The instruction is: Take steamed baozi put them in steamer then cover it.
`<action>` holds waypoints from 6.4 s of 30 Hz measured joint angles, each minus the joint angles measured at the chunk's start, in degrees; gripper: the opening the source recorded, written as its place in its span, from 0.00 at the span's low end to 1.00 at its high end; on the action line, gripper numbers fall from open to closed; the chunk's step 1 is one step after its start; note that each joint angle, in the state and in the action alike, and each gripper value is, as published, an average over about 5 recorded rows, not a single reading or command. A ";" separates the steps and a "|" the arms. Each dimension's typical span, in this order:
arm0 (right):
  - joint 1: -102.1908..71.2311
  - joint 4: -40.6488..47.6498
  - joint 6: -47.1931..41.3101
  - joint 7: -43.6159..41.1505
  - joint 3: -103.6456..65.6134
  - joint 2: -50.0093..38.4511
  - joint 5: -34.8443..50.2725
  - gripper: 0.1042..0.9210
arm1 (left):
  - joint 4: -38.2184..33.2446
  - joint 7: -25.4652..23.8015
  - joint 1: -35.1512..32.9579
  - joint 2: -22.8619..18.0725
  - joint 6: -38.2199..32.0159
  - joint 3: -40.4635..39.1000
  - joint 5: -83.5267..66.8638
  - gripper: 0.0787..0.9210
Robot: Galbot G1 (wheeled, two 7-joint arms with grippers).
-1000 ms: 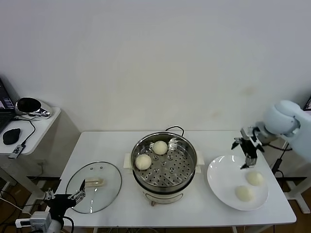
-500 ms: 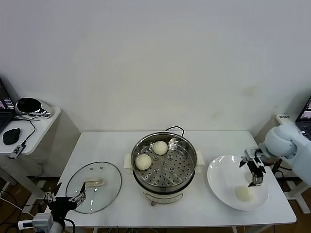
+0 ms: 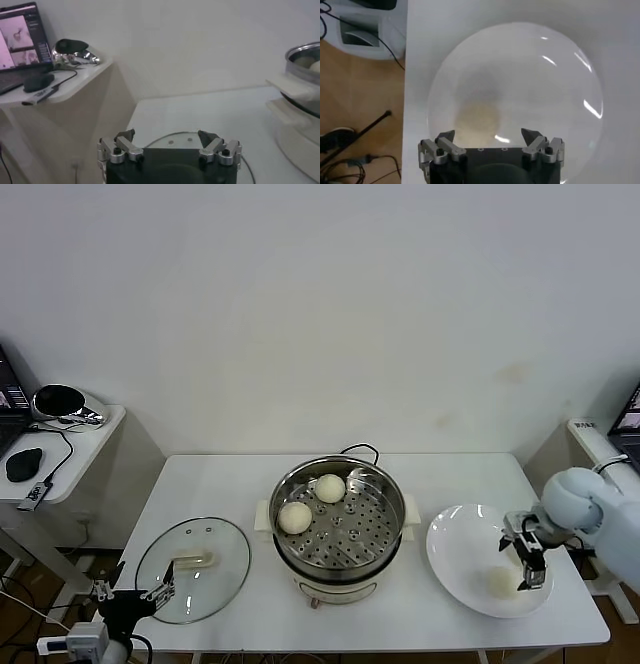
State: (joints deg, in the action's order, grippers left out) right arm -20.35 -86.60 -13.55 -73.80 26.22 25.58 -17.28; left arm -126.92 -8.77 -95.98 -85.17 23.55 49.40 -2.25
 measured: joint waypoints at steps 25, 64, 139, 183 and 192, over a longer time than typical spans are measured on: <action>-3.92 2.67 -0.49 4.03 -0.81 1.79 -1.28 0.88 | 0.06 -0.09 0.27 -0.43 0.02 -0.42 0.26 0.88; 18.46 2.41 -1.59 -0.74 9.80 3.08 10.56 0.59 | -0.22 -0.15 1.16 -0.58 0.01 -0.53 -0.17 0.88; 38.92 -1.39 44.44 -4.42 36.33 40.20 2.76 0.63 | 0.25 0.68 1.98 -2.11 -0.80 1.77 -0.94 0.88; 36.14 -5.06 9.10 9.13 25.70 0.94 13.35 0.88 | -0.41 -0.32 0.90 -0.90 -0.01 -0.28 -0.67 0.88; 22.81 2.61 7.53 7.96 13.24 0.81 6.76 0.88 | -0.98 -0.30 -0.60 -1.26 0.00 -0.11 0.07 0.88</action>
State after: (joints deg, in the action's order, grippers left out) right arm 2.46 -83.99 -6.03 -65.84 39.46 26.40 -10.52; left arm -127.89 -9.07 -96.58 -86.43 23.55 49.30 -2.18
